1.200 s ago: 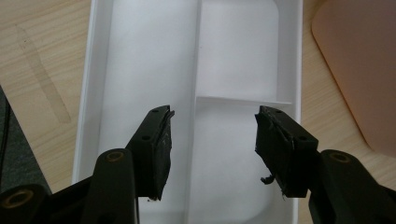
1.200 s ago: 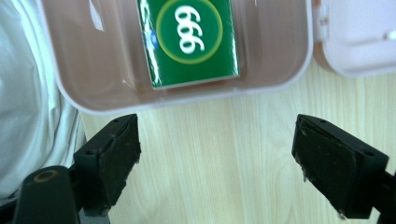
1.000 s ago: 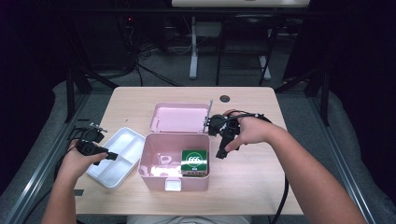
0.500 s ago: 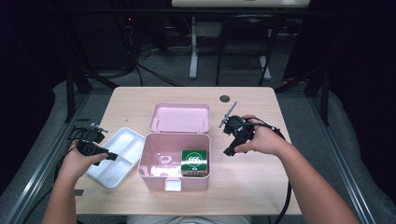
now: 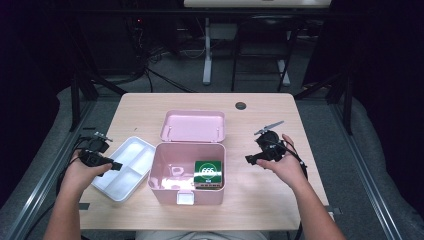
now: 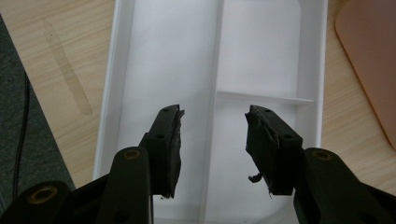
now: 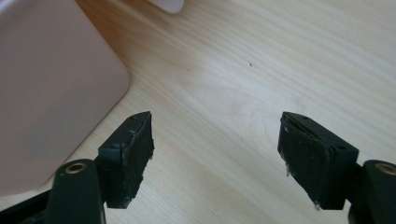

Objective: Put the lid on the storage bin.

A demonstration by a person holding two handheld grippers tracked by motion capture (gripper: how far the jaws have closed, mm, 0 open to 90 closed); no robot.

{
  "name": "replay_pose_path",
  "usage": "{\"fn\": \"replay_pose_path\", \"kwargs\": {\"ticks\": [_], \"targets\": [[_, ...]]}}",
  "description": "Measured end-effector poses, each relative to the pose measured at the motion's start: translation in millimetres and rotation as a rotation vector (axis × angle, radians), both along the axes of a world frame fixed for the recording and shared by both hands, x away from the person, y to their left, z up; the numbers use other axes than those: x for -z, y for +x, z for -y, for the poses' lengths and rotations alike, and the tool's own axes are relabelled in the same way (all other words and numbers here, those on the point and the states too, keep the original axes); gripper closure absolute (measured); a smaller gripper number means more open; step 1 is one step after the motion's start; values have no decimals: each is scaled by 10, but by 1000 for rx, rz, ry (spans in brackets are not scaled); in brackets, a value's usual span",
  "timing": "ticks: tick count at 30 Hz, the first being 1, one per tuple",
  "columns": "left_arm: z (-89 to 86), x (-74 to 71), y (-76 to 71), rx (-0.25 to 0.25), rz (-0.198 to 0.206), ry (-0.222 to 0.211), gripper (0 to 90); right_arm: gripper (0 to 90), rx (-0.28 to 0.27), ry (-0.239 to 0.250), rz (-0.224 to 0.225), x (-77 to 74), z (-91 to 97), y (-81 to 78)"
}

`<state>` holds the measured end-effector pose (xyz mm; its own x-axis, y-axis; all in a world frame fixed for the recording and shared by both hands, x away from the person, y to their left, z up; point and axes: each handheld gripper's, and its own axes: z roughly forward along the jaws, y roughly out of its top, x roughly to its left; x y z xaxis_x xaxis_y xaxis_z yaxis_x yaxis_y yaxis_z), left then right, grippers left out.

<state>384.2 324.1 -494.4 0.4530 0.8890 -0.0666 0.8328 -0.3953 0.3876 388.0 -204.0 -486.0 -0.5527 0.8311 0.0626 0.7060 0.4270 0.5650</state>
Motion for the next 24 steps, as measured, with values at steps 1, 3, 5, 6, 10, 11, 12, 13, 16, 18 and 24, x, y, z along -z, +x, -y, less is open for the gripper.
{"fn": "replay_pose_path", "kwargs": {"ticks": [1,3,5,6,10,11,12,13,16,18,24], "targets": [[2,-1,-2,-5,3,-1,548,263,5,0,-4,24,24,-8],[4,-8,-2,-3,4,4,553,263,26,7,0,74,59,-32],[5,-10,0,1,5,5,561,263,41,8,11,123,90,-57],[11,-9,2,1,5,8,561,263,41,-3,21,135,103,-64],[34,-24,7,5,15,16,565,292,55,11,54,197,131,-120],[39,-34,8,8,16,18,565,298,61,22,62,207,134,-128],[46,-34,10,7,17,19,565,311,74,29,86,229,140,-136],[58,-31,16,10,16,25,565,313,77,26,98,237,145,-139],[87,-25,42,31,1,44,565,314,103,27,142,277,164,-156],[109,-10,76,47,-21,64,585,314,131,44,160,290,196,-175],[169,72,196,81,-70,126,674,337,119,133,186,324,240,-206]]}}
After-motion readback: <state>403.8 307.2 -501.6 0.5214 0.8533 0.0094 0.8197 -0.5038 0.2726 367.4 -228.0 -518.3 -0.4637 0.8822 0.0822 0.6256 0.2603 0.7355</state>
